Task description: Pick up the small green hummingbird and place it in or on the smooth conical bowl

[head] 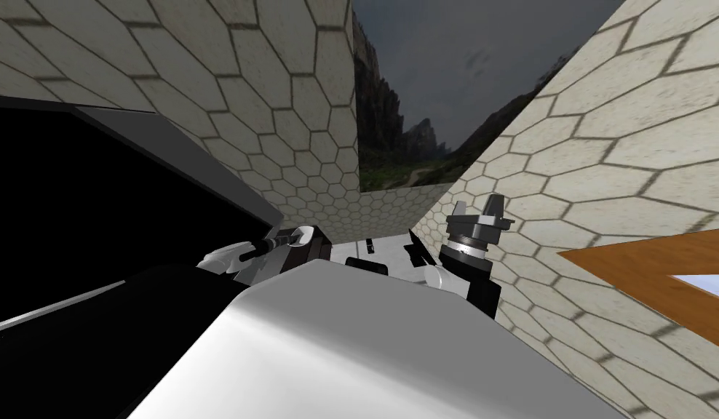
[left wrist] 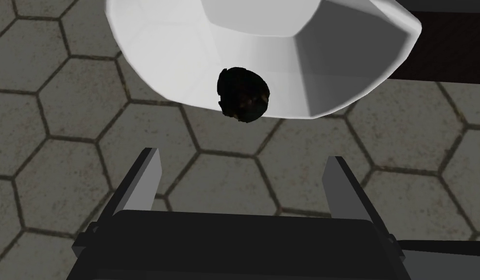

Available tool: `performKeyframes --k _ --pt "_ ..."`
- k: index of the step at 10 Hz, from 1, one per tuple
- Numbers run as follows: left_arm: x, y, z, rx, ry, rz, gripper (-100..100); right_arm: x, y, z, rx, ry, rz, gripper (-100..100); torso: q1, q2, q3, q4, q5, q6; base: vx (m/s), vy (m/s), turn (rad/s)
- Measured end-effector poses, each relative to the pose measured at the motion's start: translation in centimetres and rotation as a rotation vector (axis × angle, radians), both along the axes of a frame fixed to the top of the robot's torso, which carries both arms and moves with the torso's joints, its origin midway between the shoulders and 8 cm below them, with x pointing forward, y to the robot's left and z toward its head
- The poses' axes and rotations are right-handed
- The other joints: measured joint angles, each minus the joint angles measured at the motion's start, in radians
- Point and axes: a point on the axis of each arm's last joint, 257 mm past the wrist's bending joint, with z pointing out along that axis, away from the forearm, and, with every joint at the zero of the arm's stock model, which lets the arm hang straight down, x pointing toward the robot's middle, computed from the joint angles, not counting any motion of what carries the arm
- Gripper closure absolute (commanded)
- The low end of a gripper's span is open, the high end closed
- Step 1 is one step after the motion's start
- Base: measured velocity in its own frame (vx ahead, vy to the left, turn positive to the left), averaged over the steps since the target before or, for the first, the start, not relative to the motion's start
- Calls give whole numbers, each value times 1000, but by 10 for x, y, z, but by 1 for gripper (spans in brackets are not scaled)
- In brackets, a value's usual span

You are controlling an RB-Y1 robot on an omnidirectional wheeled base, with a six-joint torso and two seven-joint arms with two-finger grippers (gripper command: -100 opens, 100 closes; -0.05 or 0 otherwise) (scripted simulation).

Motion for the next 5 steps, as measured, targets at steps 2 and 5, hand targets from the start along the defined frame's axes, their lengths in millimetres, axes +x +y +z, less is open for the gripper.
performKeyframes --k 2,5 --pt "-8 29 9 6 4 82 -100 0 0 0 0 0 0 0 -2 2 1 0 -1 1 -212 -49 -372" --pt "-22 63 20 8 1 189 -100 0 0 0 0 0 0 0 -1 2 1 0 0 0 -191 -48 -384"
